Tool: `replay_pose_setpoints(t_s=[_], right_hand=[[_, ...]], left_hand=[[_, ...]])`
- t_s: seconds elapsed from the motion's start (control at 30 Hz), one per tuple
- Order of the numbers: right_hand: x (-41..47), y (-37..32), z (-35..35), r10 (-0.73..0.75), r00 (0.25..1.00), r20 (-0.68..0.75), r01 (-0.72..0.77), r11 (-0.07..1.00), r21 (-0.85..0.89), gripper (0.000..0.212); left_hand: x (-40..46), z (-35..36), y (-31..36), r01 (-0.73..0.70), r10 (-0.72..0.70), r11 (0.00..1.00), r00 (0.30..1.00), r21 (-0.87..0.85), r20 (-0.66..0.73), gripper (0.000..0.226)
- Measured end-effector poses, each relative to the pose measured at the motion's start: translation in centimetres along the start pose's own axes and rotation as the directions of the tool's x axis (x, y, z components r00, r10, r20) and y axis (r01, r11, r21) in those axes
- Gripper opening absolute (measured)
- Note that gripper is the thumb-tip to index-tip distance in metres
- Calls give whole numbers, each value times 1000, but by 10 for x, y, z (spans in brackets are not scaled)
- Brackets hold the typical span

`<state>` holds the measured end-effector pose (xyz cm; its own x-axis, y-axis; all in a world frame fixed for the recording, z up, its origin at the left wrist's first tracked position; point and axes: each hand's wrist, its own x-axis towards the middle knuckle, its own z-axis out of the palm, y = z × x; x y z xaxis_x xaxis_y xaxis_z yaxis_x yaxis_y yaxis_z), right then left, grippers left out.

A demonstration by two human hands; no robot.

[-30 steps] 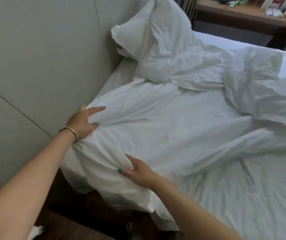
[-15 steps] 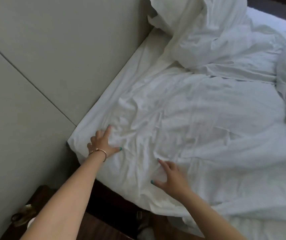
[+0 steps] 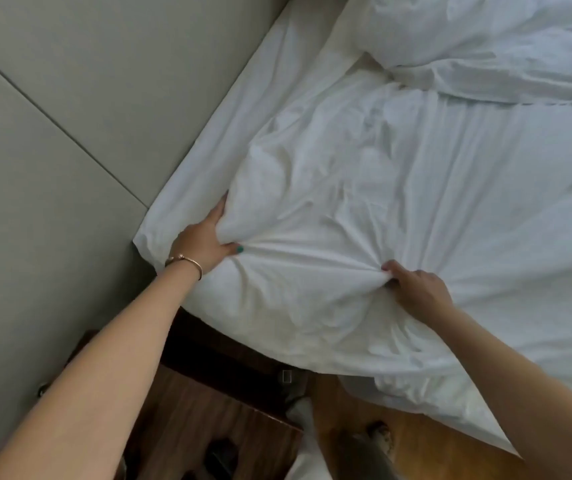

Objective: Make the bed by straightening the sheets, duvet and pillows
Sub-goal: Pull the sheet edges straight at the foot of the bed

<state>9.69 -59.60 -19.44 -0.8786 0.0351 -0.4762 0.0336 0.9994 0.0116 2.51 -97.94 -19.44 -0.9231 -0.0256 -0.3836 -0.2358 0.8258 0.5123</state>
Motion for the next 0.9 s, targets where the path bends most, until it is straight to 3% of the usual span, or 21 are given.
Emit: replay_pose_setpoints(t_s=[0.13, 0.2, 0.27, 0.33, 0.37, 0.43, 0.5, 0.53, 0.6, 0.67, 0.73, 0.8, 0.9], right_hand=[[-28, -7, -33, -45, 994, -101, 64, 979, 192, 30], [-35, -13, -33, -62, 997, -45, 71, 970, 230, 31], [-39, -15, -10, -105, 989, 105, 90, 986, 143, 44], [-48, -9, 20, -17, 984, 177, 6, 998, 59, 64], [-56, -3, 33, 70, 984, 161, -81, 995, 64, 72], [-75, 14, 51, 223, 969, 103, -233, 969, 87, 78], [-93, 40, 62, 279, 960, 40, -281, 957, 74, 72], [-101, 56, 64, 282, 959, 20, -283, 957, 66, 68], [-119, 92, 64, 305, 950, 66, -308, 950, 56, 63], [-141, 135, 65, 346, 914, 211, -377, 918, 124, 63], [-171, 173, 65, 385, 843, 377, -477, 858, 191, 58], [-208, 198, 67, 396, 802, 447, -513, 840, 176, 54], [-255, 218, 77, 312, 823, 474, -467, 847, 253, 53]], left_hand=[[6, -46, -11, -45, 45, 999, 999, 17, -23, 109], [8, -40, -16, 47, -49, 997, 998, 59, 34, 111], [5, -11, -15, 225, -244, 957, 966, 180, 88, 108], [-7, 29, 0, 303, -328, 855, 945, 420, -14, 97], [-18, 48, 13, 264, -264, 831, 962, 489, -71, 93], [-39, 86, 46, -11, 48, 903, 996, 430, -74, 80], [-63, 126, 86, -314, 313, 891, 948, 327, 58, 63], [-77, 146, 108, -392, 356, 876, 919, 283, 170, 59], [-107, 189, 147, -458, 322, 836, 855, 303, 407, 57], [-136, 230, 175, -482, 240, 795, 808, 369, 538, 63], [-163, 256, 202, -434, 179, 826, 806, 359, 564, 76], [-187, 268, 224, -334, 143, 895, 843, 296, 519, 84], [-217, 282, 252, -299, 108, 909, 844, 292, 526, 90]])
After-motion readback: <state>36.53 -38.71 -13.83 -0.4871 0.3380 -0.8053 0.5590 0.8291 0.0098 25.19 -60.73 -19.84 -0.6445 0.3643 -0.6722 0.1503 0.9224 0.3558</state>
